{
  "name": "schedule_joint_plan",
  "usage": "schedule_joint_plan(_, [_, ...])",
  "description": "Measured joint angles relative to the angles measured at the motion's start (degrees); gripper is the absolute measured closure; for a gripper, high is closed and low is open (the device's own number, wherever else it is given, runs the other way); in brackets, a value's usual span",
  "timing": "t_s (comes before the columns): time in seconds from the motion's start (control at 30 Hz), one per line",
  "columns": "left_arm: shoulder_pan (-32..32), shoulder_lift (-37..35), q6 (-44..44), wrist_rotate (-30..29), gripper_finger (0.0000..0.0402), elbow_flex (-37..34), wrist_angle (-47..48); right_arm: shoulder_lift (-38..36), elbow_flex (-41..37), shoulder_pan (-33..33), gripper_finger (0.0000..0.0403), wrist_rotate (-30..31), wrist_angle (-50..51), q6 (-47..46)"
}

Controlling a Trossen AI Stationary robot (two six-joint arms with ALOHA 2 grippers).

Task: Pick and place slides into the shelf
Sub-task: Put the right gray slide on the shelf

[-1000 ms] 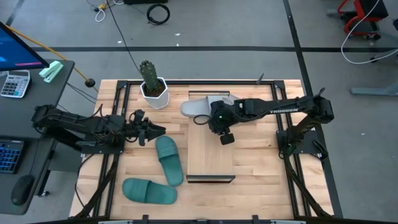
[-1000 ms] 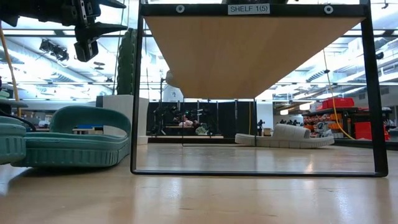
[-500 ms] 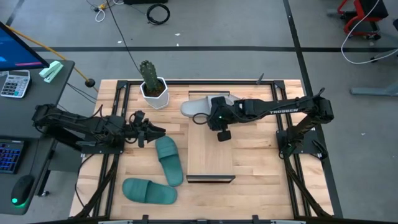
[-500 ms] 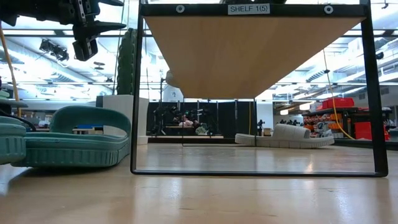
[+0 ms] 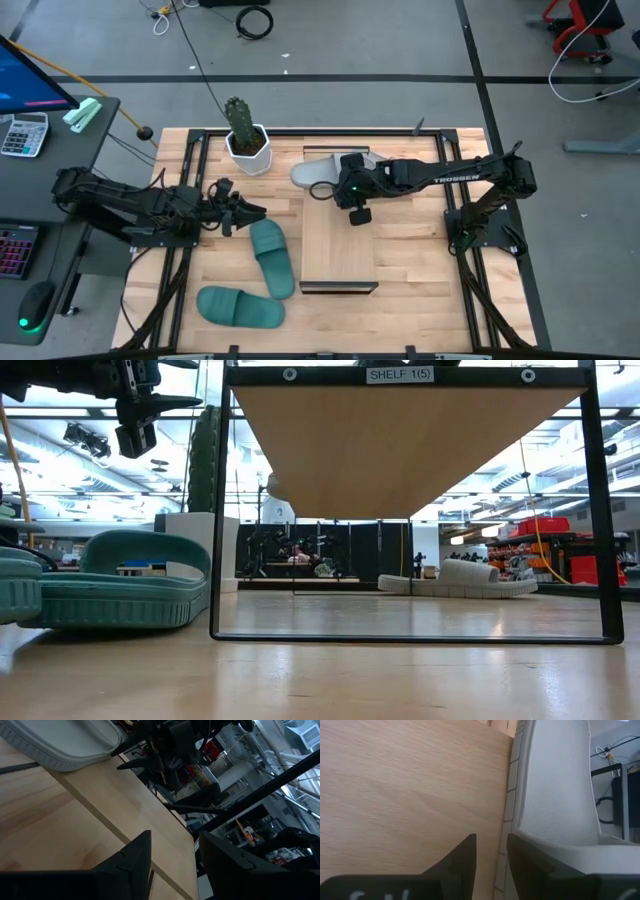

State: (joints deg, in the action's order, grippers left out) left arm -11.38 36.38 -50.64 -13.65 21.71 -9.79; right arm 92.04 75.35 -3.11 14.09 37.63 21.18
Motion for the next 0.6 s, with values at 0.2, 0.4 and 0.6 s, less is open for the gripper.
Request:
schedule_joint_plan(0.2, [-0.13,0.0,0.3,0.0,0.023,0.0,0.01,-0.01,0.0,0.0,0.0289,2.08,0.0,-0.02])
schedule_joint_plan(0.4, [-0.13,0.0,0.34,0.0,0.023,0.0,0.03,-0.01,0.0,-0.02,0.0292,3.04,-0.08,-0.02])
schedule_joint_plan(0.6, [-0.13,0.0,0.43,0.0,0.023,0.0,0.05,-0.01,0.0,-0.02,0.0292,3.07,-1.94,-0.04])
